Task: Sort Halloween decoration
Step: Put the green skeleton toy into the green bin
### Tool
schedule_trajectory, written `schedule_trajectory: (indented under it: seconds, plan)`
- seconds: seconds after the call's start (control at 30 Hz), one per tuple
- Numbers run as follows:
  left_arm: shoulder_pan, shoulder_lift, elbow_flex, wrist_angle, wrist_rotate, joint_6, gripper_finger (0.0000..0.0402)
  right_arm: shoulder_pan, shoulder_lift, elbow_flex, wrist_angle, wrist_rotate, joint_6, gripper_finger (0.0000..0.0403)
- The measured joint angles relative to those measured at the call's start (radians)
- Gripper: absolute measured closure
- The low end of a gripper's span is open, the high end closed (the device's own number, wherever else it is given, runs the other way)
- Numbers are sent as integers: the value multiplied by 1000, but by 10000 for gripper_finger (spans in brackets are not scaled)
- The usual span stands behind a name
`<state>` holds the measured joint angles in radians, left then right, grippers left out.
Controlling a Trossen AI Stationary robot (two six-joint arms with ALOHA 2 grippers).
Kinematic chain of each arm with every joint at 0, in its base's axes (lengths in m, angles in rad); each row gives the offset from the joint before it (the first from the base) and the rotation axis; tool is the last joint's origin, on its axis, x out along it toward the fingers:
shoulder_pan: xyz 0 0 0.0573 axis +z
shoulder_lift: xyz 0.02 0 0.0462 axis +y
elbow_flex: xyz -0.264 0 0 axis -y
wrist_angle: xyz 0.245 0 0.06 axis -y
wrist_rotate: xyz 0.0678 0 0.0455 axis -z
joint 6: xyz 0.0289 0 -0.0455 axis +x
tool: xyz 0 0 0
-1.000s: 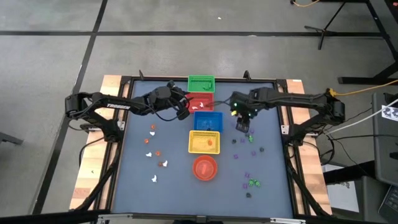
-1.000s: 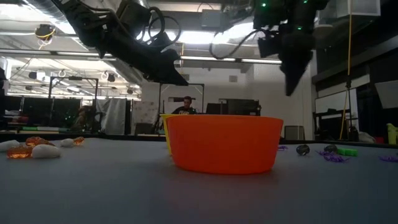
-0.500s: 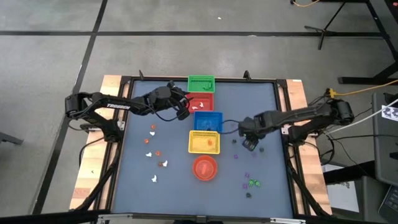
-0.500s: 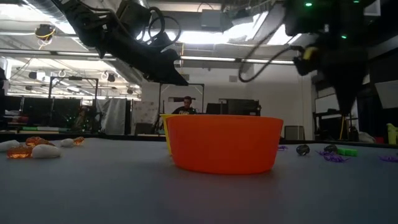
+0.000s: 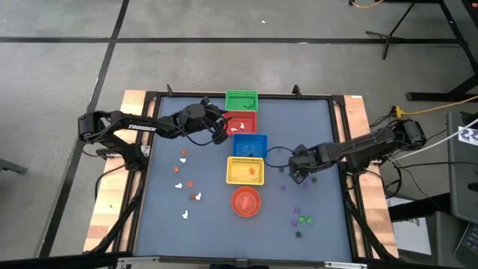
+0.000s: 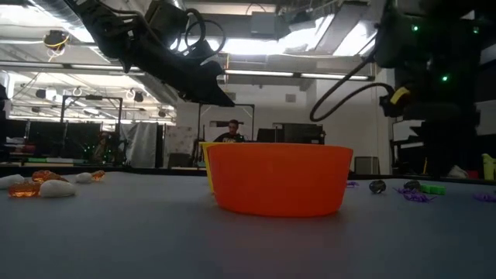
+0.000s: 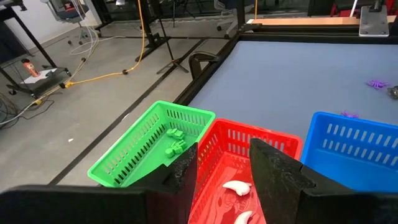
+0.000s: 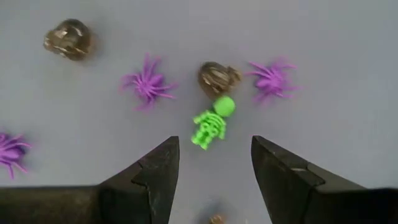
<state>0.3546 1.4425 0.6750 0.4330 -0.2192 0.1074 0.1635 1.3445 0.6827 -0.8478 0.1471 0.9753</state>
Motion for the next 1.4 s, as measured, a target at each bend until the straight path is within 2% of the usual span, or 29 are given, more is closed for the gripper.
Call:
schedule_trajectory:
  seconds: [0.37, 0.57, 0.83, 0.97, 1.27, 1.4]
  plan:
    - [0, 0, 0, 0, 0, 0, 271, 0, 0, -70, 78, 27, 19, 205]
    - [0, 0, 0, 0, 0, 0, 271, 0, -3, -128, 206, 32, 21, 205]
    - [0, 0, 0, 0, 0, 0, 271, 0, -2, -134, 213, 33, 25, 209]
    - [0, 0, 0, 0, 0, 0, 271, 0, -1, -134, 217, 29, 23, 240]
    - [0, 0, 0, 0, 0, 0, 271, 0, 0, -134, 219, 27, 23, 339]
    - [0, 0, 0, 0, 0, 0, 271, 0, 0, -135, 216, 26, 12, 365]
